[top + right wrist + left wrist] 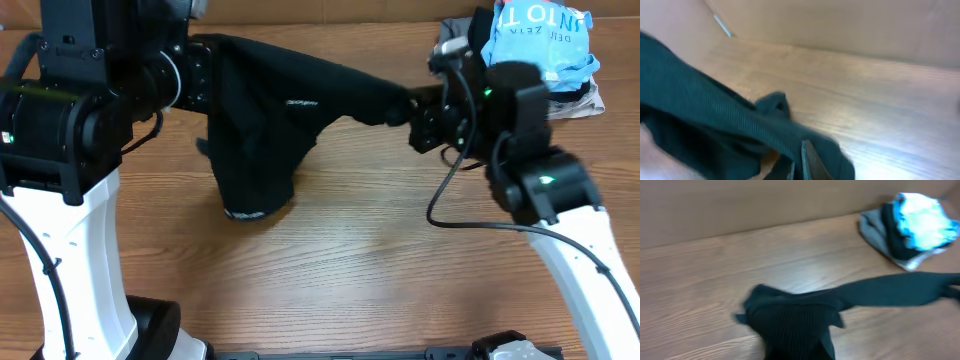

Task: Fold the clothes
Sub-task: 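Stretch the shirt between both grippers and lay it on the table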

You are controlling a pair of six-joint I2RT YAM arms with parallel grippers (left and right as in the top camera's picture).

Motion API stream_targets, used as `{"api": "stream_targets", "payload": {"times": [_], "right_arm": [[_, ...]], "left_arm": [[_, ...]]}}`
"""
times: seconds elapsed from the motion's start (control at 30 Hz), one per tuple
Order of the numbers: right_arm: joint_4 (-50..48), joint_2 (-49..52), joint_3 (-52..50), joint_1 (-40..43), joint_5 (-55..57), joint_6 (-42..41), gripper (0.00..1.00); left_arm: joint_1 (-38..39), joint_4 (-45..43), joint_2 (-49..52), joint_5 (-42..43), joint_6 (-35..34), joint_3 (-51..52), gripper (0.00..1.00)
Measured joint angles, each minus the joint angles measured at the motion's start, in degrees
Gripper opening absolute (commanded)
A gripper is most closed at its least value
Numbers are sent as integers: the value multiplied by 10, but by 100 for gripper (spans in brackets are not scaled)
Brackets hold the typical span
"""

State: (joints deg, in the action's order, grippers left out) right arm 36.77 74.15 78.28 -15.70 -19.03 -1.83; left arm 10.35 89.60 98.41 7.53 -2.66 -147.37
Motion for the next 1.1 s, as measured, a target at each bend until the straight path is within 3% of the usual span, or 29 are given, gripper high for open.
{"api": "stream_targets", "payload": {"times": [0.27,0.6,0.83,1.1], "right_arm": [[205,0,209,0,47,29,4],[347,-6,406,-5,36,35,4],[393,-32,469,-9,34,38,4],[437,7,473,-9,37,38,4]], "left_arm": [[0,-26,-33,-50,23,0,4],[1,-80,-205,-41,29,0,4],[2,-43,-249,-55,29,-5,4],[2,15,-174,-121,28,-5,4]]}}
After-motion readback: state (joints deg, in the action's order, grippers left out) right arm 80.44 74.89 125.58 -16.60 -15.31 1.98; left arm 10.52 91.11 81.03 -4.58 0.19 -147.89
